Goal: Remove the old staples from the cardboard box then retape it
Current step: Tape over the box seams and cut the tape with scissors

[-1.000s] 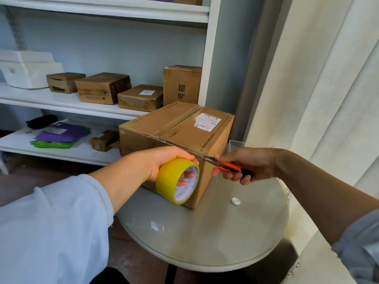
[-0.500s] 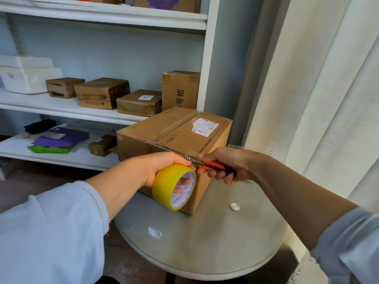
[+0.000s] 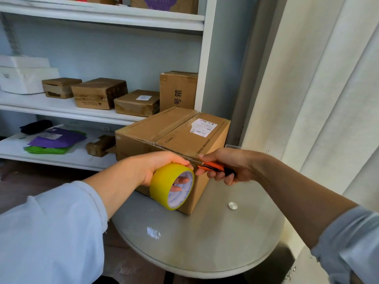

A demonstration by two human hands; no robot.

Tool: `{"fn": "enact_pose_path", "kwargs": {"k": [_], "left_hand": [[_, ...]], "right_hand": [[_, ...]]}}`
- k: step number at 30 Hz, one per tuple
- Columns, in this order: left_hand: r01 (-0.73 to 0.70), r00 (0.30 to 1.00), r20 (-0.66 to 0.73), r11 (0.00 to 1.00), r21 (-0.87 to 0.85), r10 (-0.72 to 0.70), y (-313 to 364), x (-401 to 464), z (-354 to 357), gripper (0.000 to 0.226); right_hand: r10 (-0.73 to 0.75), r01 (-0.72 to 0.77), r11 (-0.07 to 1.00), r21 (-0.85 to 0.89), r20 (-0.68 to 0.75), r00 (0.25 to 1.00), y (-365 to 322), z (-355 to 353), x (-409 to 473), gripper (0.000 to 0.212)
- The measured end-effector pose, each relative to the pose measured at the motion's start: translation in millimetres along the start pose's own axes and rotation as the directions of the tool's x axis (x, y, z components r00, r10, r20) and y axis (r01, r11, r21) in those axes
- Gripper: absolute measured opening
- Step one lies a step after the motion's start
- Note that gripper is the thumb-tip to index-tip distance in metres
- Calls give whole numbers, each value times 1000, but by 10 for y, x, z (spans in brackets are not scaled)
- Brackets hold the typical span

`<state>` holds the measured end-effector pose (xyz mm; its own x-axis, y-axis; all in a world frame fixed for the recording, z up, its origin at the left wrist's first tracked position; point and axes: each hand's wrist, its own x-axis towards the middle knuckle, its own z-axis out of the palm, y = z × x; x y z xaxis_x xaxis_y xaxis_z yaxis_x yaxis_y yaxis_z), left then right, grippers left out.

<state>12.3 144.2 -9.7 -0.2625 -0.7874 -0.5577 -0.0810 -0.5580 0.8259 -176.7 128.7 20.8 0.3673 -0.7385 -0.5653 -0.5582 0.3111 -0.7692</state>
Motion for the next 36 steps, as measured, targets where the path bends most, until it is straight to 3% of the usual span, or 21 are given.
{"fn": "enact_pose_path", "kwargs": {"k": [21, 27, 36], "left_hand": [[-17, 1000, -9, 1000, 21, 17, -35, 56, -53, 24], [-45, 998, -31, 997, 65, 47, -53, 55, -28, 18], [-32, 997, -71, 997, 76, 37, -48, 73, 4, 12]], "right_hand": [[-14, 11, 998, -54, -50, 999, 8, -28, -30, 36], [21, -22, 1000, 16, 20, 1000, 36, -34, -50, 42], [24, -23, 999, 31, -47, 999, 67, -44, -76, 37]]}}
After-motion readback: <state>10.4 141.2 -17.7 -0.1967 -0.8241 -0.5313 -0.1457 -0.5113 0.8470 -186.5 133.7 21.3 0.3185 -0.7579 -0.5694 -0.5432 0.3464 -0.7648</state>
